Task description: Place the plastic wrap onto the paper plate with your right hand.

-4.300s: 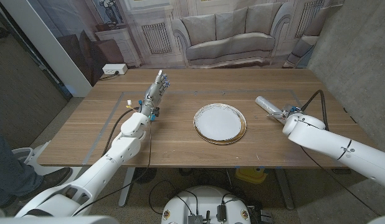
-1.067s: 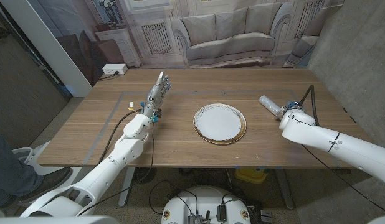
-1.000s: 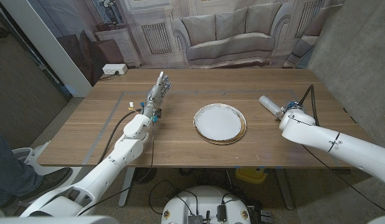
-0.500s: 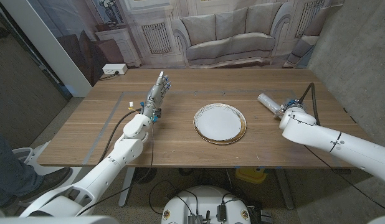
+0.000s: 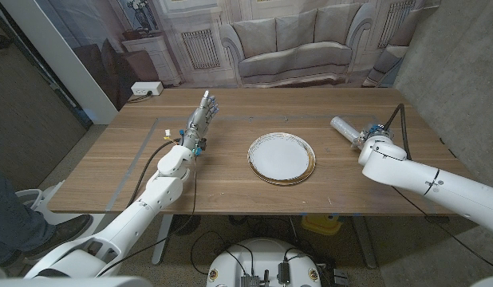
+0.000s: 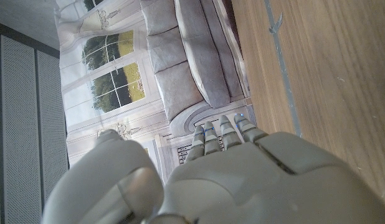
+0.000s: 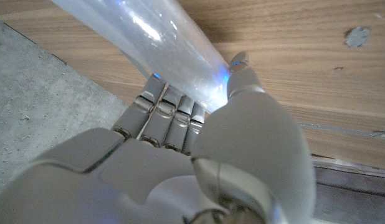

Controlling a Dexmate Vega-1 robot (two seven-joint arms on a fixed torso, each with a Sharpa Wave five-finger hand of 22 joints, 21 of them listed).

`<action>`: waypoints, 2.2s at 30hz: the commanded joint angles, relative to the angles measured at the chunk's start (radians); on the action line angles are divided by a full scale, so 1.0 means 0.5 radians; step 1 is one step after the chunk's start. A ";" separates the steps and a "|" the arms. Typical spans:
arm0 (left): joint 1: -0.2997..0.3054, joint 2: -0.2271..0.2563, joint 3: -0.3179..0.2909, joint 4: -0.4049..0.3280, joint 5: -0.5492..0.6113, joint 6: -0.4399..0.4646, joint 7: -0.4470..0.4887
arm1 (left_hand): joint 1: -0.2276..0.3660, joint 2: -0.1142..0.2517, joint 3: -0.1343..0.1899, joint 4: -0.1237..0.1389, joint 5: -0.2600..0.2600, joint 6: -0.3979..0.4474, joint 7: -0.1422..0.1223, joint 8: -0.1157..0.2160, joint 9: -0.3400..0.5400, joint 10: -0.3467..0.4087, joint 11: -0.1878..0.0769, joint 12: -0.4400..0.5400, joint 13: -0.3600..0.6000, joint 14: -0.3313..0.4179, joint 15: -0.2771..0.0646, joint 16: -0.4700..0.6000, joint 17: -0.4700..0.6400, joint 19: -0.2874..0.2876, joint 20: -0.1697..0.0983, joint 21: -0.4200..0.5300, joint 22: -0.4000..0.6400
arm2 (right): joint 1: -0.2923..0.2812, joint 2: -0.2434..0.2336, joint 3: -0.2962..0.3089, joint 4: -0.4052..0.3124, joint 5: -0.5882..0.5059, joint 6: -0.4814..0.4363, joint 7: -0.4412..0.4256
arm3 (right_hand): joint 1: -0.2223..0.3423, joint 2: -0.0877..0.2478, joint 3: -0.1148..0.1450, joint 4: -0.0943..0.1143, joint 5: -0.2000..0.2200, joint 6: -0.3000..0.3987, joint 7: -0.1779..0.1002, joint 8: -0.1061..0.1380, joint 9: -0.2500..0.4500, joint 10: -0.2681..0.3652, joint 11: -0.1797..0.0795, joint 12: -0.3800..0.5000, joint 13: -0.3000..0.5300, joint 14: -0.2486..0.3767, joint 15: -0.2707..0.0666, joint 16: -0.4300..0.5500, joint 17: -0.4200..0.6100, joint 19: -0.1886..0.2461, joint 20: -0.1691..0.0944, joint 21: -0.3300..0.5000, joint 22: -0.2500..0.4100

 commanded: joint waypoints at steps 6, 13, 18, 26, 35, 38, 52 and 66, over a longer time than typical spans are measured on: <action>0.014 0.024 -0.020 -0.025 -0.005 -0.014 -0.003 | 0.006 0.010 -0.013 0.000 -0.007 0.013 0.007 -0.002 0.006 -0.001 -0.004 -0.005 0.000 0.006 -0.011 -0.002 0.009 -0.015 -0.003 0.000 0.010 | -0.016 -0.041 0.004 -0.149 -0.068 -0.001 -0.030 | 0.179 0.228 0.144 0.162 0.010 0.394 -0.262 0.031 0.029 0.105 -0.093 -0.008 0.008 0.067 -0.236 -0.012 0.003 -0.011 -0.229 0.017 0.000; 0.035 0.043 -0.032 -0.055 -0.011 -0.008 0.004 | 0.008 0.011 -0.016 0.000 -0.008 0.013 0.008 -0.002 0.006 0.002 0.002 -0.004 0.000 0.005 -0.012 -0.002 0.009 -0.016 -0.002 0.000 0.010 | -0.084 -0.059 0.060 -0.200 -0.092 0.088 -0.074 | 0.178 0.233 0.147 0.162 0.011 0.387 -0.260 0.032 0.053 0.115 -0.089 -0.014 0.009 0.090 -0.237 -0.010 0.007 -0.006 -0.231 0.033 -0.004; 0.049 0.066 -0.038 -0.087 -0.008 0.011 0.016 | 0.008 0.011 -0.018 0.000 -0.008 0.013 0.008 -0.003 0.006 0.004 -0.002 -0.003 0.000 0.006 -0.010 -0.002 0.008 -0.015 -0.003 0.001 0.010 | -0.074 -0.066 0.047 -0.243 -0.127 0.087 -0.050 | 0.169 0.223 0.143 0.162 0.010 0.389 -0.266 0.035 0.077 0.112 -0.100 -0.024 0.011 0.086 -0.235 -0.022 0.004 -0.015 -0.231 0.044 -0.009; 0.056 0.076 -0.042 -0.100 -0.012 0.016 0.015 | 0.010 0.013 -0.022 0.000 -0.008 0.013 0.006 -0.003 0.006 0.003 0.001 -0.004 0.000 0.006 -0.011 -0.002 0.008 -0.016 -0.003 0.000 0.010 | -0.054 -0.084 0.014 -0.270 -0.194 0.138 0.001 | 0.160 0.226 0.144 0.166 0.010 0.390 -0.266 0.039 0.106 0.121 -0.101 -0.031 0.012 0.086 -0.235 -0.032 0.005 -0.030 -0.230 0.055 -0.014; 0.063 0.084 -0.046 -0.108 -0.012 0.007 0.007 | 0.012 0.015 -0.027 0.000 -0.008 0.013 0.004 -0.003 0.006 0.001 0.000 -0.005 0.000 0.005 -0.010 -0.003 0.008 -0.016 -0.004 0.001 0.010 | 0.002 -0.086 -0.064 -0.306 -0.303 0.142 0.094 | 0.155 0.227 0.146 0.165 0.010 0.388 -0.269 0.039 0.136 0.132 -0.101 -0.037 0.014 0.091 -0.237 -0.039 0.007 -0.039 -0.230 0.072 -0.018; 0.068 0.083 -0.052 -0.108 -0.015 -0.008 0.004 | 0.012 0.015 -0.028 0.000 -0.008 0.013 0.007 -0.003 0.006 0.003 0.006 -0.004 0.001 0.006 -0.011 -0.002 0.008 -0.016 -0.004 0.001 0.010 | 0.008 -0.090 -0.076 -0.324 -0.337 0.149 0.114 | 0.154 0.226 0.146 0.165 0.010 0.387 -0.269 0.039 0.145 0.129 -0.119 -0.041 0.014 0.091 -0.236 -0.041 0.007 -0.042 -0.230 0.078 -0.019; 0.092 0.087 -0.070 -0.109 -0.025 -0.031 0.011 | 0.015 0.017 -0.033 0.000 -0.009 0.014 0.010 -0.003 0.006 0.003 -0.004 -0.004 0.001 0.005 -0.011 -0.002 0.008 -0.015 -0.004 0.001 0.010 | 0.000 -0.088 -0.078 -0.338 -0.489 0.300 0.194 | 0.149 0.226 0.148 0.163 0.010 0.390 -0.268 0.039 0.177 0.132 -0.107 -0.049 0.015 0.095 -0.236 -0.048 0.009 -0.055 -0.230 0.097 -0.024; 0.094 0.108 -0.078 -0.142 -0.012 -0.016 0.033 | 0.017 0.019 -0.038 0.001 -0.009 0.014 0.011 -0.003 0.006 0.000 0.000 -0.005 0.000 0.005 -0.010 -0.003 0.008 -0.016 -0.005 0.001 0.010 | -0.067 -0.074 -0.015 -0.343 -0.634 0.451 0.283 | 0.143 0.225 0.147 0.163 0.010 0.387 -0.279 0.036 0.200 0.129 -0.118 -0.056 0.016 0.097 -0.236 -0.052 0.011 -0.070 -0.229 0.110 -0.028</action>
